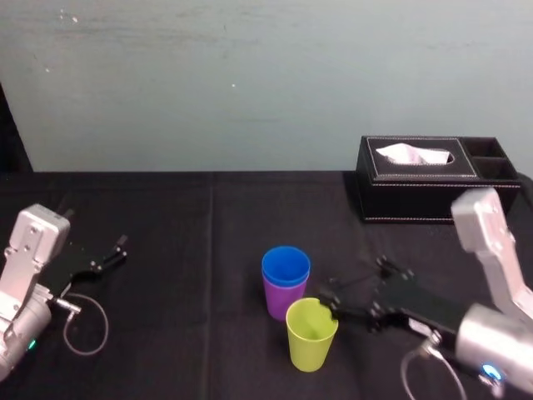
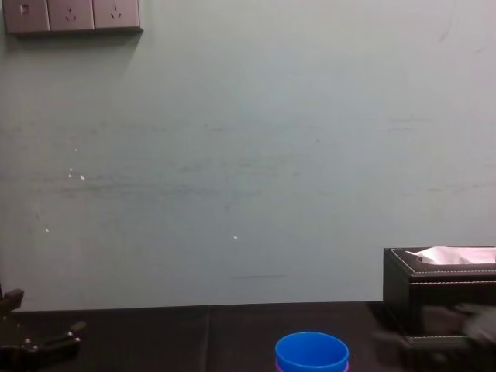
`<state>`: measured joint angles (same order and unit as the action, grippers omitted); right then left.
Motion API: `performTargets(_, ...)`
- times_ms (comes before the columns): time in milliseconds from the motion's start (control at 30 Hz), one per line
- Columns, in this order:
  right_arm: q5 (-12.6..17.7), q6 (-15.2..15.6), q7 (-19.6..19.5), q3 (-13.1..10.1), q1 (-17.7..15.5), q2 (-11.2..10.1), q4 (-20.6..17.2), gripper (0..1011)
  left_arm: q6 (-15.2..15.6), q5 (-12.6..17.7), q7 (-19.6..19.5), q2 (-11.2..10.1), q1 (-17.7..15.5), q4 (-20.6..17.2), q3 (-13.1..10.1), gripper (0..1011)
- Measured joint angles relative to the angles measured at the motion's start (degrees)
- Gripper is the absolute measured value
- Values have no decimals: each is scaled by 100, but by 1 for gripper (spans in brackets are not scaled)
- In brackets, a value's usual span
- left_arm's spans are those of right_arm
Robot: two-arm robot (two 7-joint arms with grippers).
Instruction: Stack the three plastic cups sequentially using one hand.
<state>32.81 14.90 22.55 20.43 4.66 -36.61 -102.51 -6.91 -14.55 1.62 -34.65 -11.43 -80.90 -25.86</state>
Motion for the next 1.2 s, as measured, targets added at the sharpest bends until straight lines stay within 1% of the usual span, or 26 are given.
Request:
performTargets(33, 22, -50, 10, -42, -105, -69, -55, 1004, 0, 0, 0, 0, 0, 0, 0, 1000)
performTargets(67, 59, -146, 29, -141, -329, -202, -171, 1004, 0, 0, 0, 0, 0, 0, 0, 1000)
performTargets(133, 92, -250, 41, -236, -548, -320, -269, 1004, 0, 0, 0, 0, 0, 0, 0, 1000)
performTargets(167, 120, -368, 45, -330, -772, -425, -371, 1004, 0, 0, 0, 0, 0, 0, 0, 1000)
performTargets(200, 135, -421, 45, -380, -881, -473, -416, 1004, 0, 0, 0, 0, 0, 0, 0, 1000)
performTargets(233, 149, -512, 46, -459, -1070, -546, -484, 1004, 0, 0, 0, 0, 0, 0, 0, 1001)
performTargets(367, 155, -690, 53, -572, -1418, -646, -582, 1004, 0, 0, 0, 0, 0, 0, 0, 1000)
performTargets(400, 147, -773, 66, -605, -1566, -678, -605, 1004, 0, 0, 0, 0, 0, 0, 0, 1000)
performTargets(433, 134, -811, 76, -613, -1620, -689, -611, 1004, 0, 0, 0, 0, 0, 0, 0, 1000)
performTargets(533, -9, -994, 126, -622, -1838, -713, -604, 1004, 0, 0, 0, 0, 0, 0, 0, 1000)
performTargets(667, -190, -1064, 128, -569, -1880, -680, -544, 1004, 0, 0, 0, 0, 0, 0, 0, 1000)
performTargets(700, -298, -1080, 124, -524, -1878, -645, -504, 1004, 0, 0, 0, 0, 0, 0, 0, 1000)
performTargets(767, -401, -1084, 105, -483, -1866, -600, -472, 1004, 0, 0, 0, 0, 0, 0, 0, 1000)
performTargets(900, -695, -1087, 0, -357, -1798, -432, -375, 1004, 0, 0, 0, 0, 0, 0, 0, 1000)
performTargets(1000, -815, -1083, -59, -301, -1758, -323, -322, 1004, 0, 0, 0, 0, 0, 0, 0, 1000)
performTargets(1100, -939, -1027, -134, -241, -1696, -139, -238, 1004, 0, 0, 0, 0, 0, 0, 0, 1000)
performTargets(1133, -939, -1027, -134, -241, -1696, -139, -238, 1004, 0, 0, 0, 0, 0, 0, 0, 1000)
performTargets(1167, -998, -978, -170, -209, -1656, -32, -193, 1004, 0, 0, 0, 0, 0, 0, 0, 1000)
performTargets(1200, -998, -978, -170, -209, -1656, -32, -193, 1004, 0, 0, 0, 0, 0, 0, 0, 1000)
